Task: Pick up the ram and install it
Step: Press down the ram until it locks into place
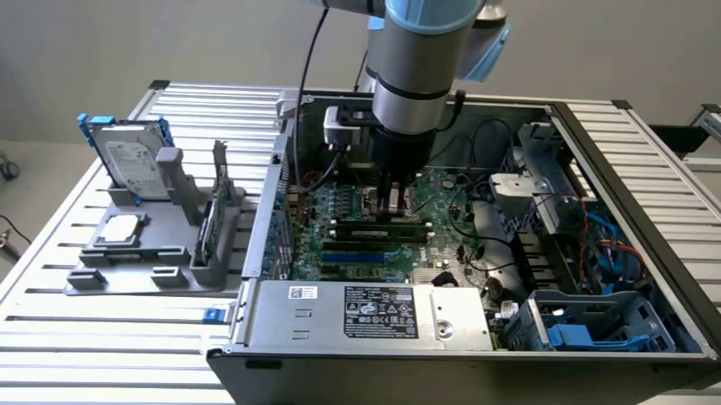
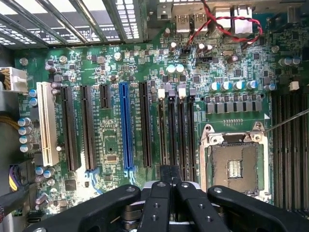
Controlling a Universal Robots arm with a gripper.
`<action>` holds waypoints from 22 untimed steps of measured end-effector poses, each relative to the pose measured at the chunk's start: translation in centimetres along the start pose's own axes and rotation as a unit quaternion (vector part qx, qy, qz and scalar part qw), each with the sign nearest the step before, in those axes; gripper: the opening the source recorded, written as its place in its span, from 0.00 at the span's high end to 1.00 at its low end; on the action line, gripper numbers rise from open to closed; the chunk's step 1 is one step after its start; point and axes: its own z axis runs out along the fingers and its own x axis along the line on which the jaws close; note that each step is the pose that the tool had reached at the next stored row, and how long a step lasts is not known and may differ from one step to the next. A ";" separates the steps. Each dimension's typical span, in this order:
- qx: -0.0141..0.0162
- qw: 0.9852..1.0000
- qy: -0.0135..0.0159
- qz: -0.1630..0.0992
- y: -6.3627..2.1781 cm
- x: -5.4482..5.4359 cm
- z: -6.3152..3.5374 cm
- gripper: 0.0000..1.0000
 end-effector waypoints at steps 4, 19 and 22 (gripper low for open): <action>0.003 1.000 0.003 -0.003 0.00 -0.2 0.20 0.89; 0.010 1.000 0.007 -0.012 0.00 -0.6 1.08 0.89; 0.010 1.000 0.007 -0.013 -0.01 -0.6 1.23 0.89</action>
